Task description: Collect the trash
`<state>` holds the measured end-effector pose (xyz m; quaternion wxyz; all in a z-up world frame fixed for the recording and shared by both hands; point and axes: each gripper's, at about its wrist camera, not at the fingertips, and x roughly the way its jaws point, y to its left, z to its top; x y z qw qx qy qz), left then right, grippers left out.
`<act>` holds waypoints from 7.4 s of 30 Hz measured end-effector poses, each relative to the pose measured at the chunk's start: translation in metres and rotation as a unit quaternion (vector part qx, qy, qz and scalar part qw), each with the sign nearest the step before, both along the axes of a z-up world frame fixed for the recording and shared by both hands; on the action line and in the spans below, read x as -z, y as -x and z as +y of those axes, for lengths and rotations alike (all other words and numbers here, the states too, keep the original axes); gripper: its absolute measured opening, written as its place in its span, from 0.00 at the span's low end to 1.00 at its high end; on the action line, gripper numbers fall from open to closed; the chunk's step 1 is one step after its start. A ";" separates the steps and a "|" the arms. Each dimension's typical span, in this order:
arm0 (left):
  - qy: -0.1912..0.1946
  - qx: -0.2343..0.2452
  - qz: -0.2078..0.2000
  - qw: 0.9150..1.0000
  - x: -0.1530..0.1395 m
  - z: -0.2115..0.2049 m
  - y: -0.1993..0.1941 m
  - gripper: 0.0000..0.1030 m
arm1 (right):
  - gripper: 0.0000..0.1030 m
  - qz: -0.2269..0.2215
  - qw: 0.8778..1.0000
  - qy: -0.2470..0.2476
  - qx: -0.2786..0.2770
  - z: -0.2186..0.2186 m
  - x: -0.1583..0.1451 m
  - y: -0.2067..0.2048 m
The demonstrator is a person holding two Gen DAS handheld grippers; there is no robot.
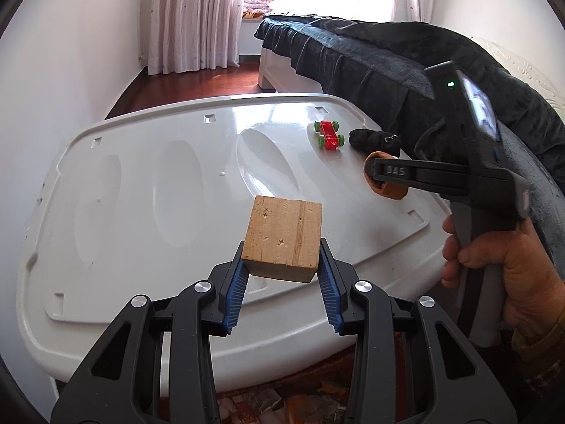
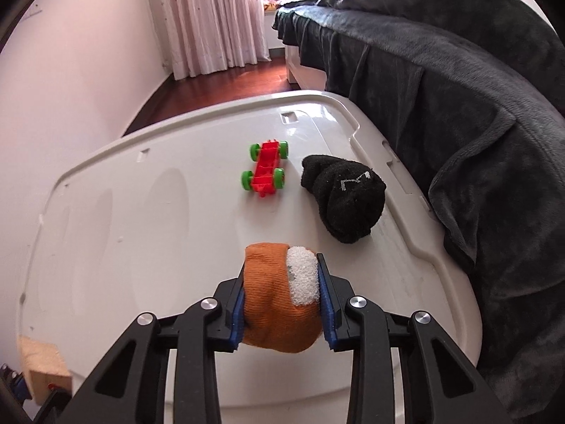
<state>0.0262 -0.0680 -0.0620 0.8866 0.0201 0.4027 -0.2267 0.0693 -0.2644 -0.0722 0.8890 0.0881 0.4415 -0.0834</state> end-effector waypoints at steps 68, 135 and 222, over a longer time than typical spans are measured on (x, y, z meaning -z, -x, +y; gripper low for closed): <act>0.017 -0.140 -0.009 0.990 -0.016 0.047 0.081 0.79 | 0.89 -0.049 0.995 0.079 -0.024 0.050 -0.039 0.126; -0.036 -0.022 0.038 0.998 0.046 -0.179 -0.181 0.37 | 0.46 -0.128 0.985 0.110 -0.026 -0.075 -0.107 0.025; -0.051 -0.187 0.013 0.981 0.023 0.090 0.125 0.66 | 0.82 0.026 0.993 0.064 -0.098 0.131 0.030 0.222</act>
